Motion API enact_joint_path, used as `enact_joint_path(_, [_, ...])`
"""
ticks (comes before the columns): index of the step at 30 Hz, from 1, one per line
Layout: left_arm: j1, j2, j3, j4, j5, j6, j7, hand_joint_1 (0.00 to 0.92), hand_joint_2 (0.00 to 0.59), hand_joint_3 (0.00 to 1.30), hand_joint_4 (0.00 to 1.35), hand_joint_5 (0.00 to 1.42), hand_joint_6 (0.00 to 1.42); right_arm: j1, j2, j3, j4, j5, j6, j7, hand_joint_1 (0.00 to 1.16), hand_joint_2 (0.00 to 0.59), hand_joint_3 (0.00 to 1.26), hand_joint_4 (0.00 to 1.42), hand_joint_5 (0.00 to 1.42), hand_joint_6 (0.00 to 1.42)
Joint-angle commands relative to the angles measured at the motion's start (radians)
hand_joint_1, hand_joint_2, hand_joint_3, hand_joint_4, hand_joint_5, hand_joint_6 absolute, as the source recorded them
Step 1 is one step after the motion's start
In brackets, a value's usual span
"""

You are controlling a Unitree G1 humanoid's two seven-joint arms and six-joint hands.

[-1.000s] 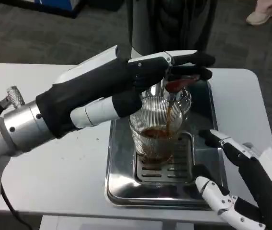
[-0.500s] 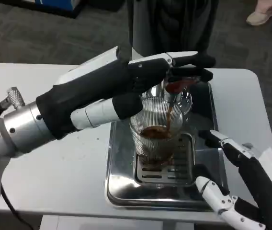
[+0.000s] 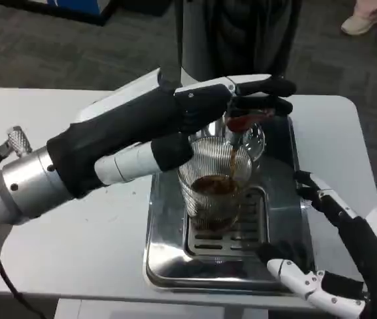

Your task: Grasp the cup under the faucet to collect the drink, then remove the cup.

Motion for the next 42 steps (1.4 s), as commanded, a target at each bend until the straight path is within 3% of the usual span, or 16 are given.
enact_joint_path(1, [0.050,0.021,-0.023,0.002,0.033,0.008,-0.033,0.000,0.047,0.17,0.20,0.19,0.00,-0.019,0.015,-0.016,0.046,0.043,0.020,-0.052,0.58,0.248,0.08,0.13,0.13,0.12])
enact_joint_path(10, [0.087,0.022,0.002,0.010,0.042,0.006,0.014,0.000,0.048,0.17,0.20,0.18,0.00,-0.096,0.018,-0.013,0.151,0.103,0.011,-0.153,0.61,0.224,0.08,0.12,0.13,0.13])
enact_joint_path(23, [0.192,-0.014,0.115,0.026,0.137,-0.034,0.276,0.000,0.044,0.14,0.10,0.10,0.00,-0.143,0.027,0.033,0.219,0.143,0.006,-0.246,0.64,0.226,0.08,0.13,0.14,0.13])
enact_joint_path(35, [0.233,0.007,0.182,0.032,0.147,-0.045,0.312,0.000,0.044,0.13,0.08,0.08,0.00,-0.170,0.026,0.074,0.276,0.189,-0.002,-0.299,0.63,0.213,0.07,0.15,0.15,0.14])
enact_joint_path(42, [0.294,0.054,0.214,-0.013,0.215,-0.061,0.321,0.000,0.034,0.10,0.04,0.05,0.00,-0.173,0.022,0.079,0.294,0.213,-0.010,-0.323,0.63,0.212,0.07,0.15,0.16,0.15])
